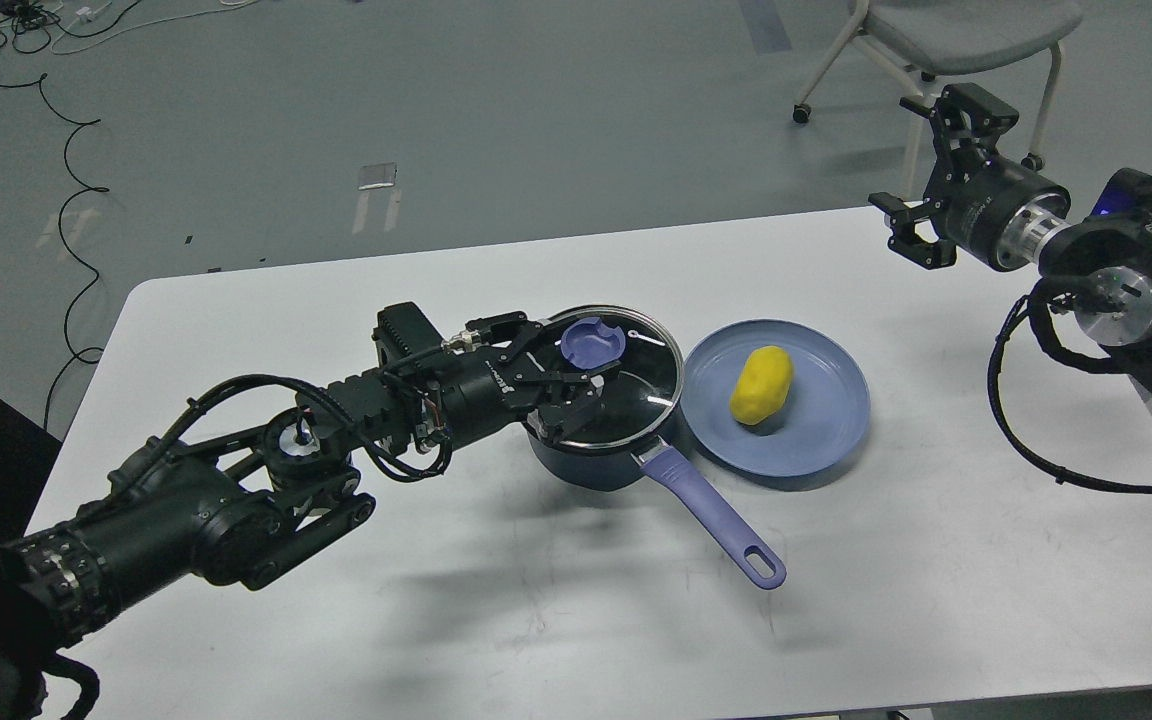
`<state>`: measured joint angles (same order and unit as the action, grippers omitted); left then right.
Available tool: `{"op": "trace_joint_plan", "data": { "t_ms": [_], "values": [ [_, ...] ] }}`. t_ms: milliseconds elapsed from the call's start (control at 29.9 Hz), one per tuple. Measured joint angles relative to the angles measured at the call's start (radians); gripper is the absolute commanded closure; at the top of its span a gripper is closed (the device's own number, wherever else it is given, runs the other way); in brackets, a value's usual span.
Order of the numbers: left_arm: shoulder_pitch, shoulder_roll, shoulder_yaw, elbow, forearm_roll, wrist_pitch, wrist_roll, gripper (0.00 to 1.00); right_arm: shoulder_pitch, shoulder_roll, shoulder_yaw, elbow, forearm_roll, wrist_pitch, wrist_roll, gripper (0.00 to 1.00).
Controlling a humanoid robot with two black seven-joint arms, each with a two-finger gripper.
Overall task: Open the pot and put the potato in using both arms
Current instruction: 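Lift the glass lid off the pot with the left gripper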
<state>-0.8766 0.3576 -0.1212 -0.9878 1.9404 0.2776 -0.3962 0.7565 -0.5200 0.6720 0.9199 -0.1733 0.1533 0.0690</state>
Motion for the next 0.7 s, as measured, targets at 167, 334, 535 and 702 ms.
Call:
{"op": "trace_joint_plan", "data": {
  "t_ms": [167, 334, 535, 702],
  "values": [
    [-0.044, 0.034, -0.002, -0.040, -0.041, 0.000, -0.007, 0.52, 0.002, -0.001, 0.002, 0.000, 0.000, 0.000, 0.000, 0.00],
    [-0.085, 0.119, -0.003, -0.074, -0.079, 0.000, -0.012, 0.52, 0.010, -0.001, 0.003, 0.000, 0.000, 0.000, 0.000, 0.00],
    [-0.074, 0.274, 0.001, -0.078, -0.083, 0.005, -0.074, 0.52, 0.013, 0.004, 0.003, -0.001, 0.000, 0.000, 0.000, 0.00],
    [-0.030, 0.396, 0.003, -0.075, -0.106, 0.049, -0.092, 0.52, 0.014, 0.005, -0.001, -0.001, -0.002, 0.000, 0.000, 0.00]
  ]
}}
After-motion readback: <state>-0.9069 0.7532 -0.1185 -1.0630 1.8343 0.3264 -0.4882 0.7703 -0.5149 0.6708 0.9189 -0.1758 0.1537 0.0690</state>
